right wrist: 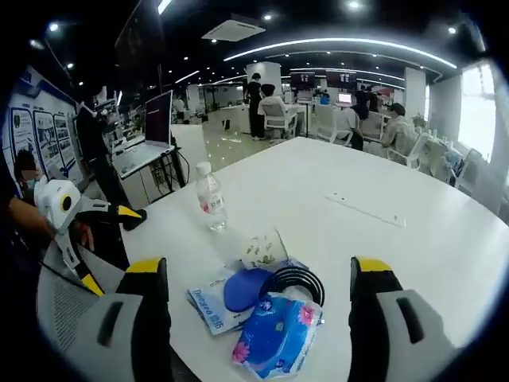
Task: Arrange the tabletop items into an orderly group along one side of the table until the central work area is clear of visible clutter.
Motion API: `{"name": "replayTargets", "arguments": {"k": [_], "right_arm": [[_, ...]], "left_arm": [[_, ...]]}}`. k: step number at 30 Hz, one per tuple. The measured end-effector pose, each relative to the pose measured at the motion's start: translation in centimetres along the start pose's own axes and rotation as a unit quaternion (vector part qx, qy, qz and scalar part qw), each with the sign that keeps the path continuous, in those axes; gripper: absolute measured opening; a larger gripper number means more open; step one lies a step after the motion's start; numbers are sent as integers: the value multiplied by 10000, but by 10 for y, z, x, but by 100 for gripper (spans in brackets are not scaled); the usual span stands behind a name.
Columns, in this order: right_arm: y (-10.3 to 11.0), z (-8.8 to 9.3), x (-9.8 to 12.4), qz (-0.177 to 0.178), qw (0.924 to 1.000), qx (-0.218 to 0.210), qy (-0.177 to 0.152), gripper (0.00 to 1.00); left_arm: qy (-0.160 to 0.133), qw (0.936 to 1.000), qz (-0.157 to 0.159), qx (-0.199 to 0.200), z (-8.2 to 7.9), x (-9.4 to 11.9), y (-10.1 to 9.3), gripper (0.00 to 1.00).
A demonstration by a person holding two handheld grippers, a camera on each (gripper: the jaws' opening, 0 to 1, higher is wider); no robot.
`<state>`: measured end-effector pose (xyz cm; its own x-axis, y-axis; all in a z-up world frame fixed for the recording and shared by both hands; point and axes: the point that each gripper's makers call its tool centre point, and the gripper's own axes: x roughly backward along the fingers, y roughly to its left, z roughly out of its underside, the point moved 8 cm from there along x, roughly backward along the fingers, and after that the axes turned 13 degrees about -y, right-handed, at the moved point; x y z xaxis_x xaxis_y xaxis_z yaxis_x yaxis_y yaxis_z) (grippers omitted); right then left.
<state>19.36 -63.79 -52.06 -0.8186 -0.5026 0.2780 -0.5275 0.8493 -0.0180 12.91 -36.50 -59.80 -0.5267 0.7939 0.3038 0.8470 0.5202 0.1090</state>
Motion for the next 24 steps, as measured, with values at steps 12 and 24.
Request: {"name": "replayTargets", "arguments": {"k": [12,24], "right_arm": [[-17,-44,-50,-506,9950,866,31,93],[-29,-27,-96,-1039,9827,1467,452,83]], "left_arm": [[-16,9999,-83,-77,-1,0,2,98],[40,9998,-151,-79,0,0,3,97]]}}
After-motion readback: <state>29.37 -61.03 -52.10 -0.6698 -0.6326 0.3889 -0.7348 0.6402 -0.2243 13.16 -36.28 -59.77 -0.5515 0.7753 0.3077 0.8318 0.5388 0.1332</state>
